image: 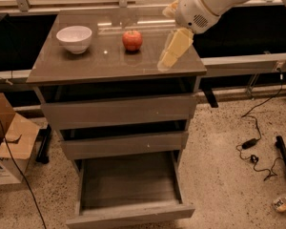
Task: Place apple into bottom drawer
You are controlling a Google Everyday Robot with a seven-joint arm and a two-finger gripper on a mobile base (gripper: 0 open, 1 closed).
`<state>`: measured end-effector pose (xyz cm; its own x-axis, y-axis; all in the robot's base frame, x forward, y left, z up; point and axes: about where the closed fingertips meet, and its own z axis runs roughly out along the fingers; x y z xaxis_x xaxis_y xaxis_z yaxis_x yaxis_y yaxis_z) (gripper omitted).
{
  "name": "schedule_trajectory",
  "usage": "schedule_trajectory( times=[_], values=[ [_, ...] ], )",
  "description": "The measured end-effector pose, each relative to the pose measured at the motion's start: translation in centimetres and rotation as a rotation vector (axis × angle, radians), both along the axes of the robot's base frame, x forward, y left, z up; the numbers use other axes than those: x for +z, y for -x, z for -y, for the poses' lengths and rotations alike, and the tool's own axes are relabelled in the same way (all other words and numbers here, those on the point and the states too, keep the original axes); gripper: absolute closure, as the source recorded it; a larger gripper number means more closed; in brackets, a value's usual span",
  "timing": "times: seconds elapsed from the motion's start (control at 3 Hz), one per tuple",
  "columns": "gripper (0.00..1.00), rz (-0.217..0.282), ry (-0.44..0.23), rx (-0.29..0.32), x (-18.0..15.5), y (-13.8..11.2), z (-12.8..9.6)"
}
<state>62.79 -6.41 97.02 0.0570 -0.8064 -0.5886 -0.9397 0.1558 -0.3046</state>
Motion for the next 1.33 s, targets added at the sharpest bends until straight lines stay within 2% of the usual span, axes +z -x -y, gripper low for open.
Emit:
schedule_trajectory(
  times=[0.33,0.67,1.33],
  values=[
    [0.00,-0.027,-0.020,-0.044,-2.2,-1.6,-0.6],
    [0.00,-0.007,-0.076,-0.092,-5.9,-6.8,-2.3],
    [0.00,0.024,-0.165,-0.144,-9.3,-14.9,-3.6]
  ],
)
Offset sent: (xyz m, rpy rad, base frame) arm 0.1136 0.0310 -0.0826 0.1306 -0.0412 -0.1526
